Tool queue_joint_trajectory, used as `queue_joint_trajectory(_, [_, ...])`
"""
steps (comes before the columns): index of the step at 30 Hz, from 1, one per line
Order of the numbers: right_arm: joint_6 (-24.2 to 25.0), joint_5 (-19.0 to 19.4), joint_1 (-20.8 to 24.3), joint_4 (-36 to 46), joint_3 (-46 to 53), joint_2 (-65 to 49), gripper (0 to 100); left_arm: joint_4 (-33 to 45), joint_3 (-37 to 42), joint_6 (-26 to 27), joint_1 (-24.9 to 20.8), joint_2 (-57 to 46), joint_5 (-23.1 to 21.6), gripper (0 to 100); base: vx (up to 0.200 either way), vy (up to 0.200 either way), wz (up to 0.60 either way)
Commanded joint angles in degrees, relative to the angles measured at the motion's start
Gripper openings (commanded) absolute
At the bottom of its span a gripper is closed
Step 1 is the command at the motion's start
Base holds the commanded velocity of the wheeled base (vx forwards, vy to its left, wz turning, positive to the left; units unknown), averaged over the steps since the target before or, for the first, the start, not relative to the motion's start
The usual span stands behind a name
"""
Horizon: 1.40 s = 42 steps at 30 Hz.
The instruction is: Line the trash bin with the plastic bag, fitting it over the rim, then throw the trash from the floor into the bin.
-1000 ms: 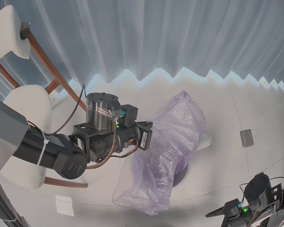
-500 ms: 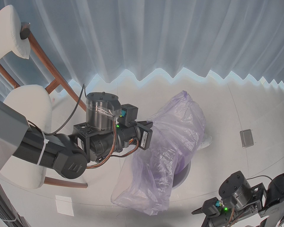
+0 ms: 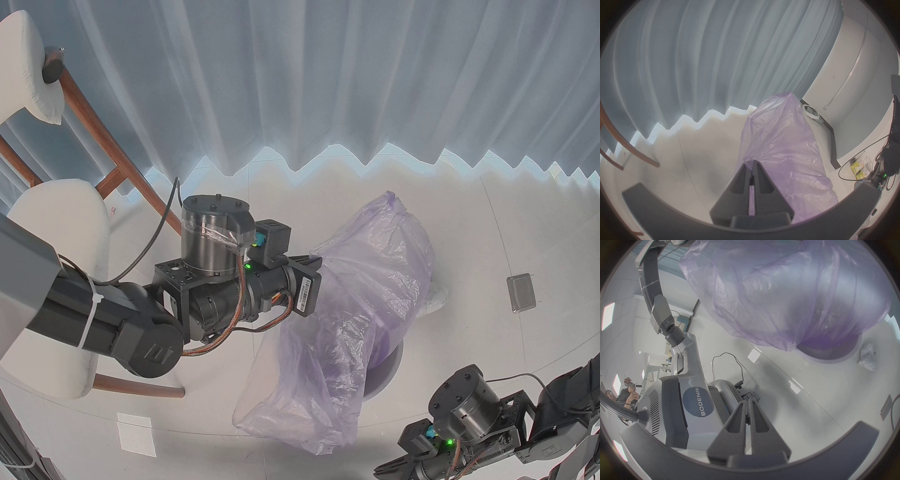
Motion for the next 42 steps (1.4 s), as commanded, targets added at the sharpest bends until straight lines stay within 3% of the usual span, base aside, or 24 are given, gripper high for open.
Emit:
queue_joint_trajectory(1, [-0.2,0.1,0.1,-0.7,-1.7,3.9,0,0.0,0.0,0.0,0.2,0.1,0.0,0,0.000,0.000,0.00])
queue_joint_trajectory(11, [0.3,0.2,-0.5,-1.8,-8.0,9.5,0,0.0,0.1,0.1,0.2,0.0,0.0,0,0.000,0.000,0.00])
queue_joint_trajectory(16, [3.2,1.4,-2.0,-7.7,-9.3,12.0,0,0.0,0.1,0.0,0.2,0.1,0.0,0,0.000,0.000,0.00])
queue_joint_trajectory(32, [9.3,1.5,-2.5,-9.3,-16.3,14.4,0,-0.5,-0.3,0.0,0.2,1.3,0.0,0,0.000,0.000,0.00])
queue_joint_trajectory(42, [9.3,1.2,-8.1,-10.7,-17.7,15.1,0,-0.5,-0.5,0.0,0.2,1.3,0.0,0,0.000,0.000,0.00])
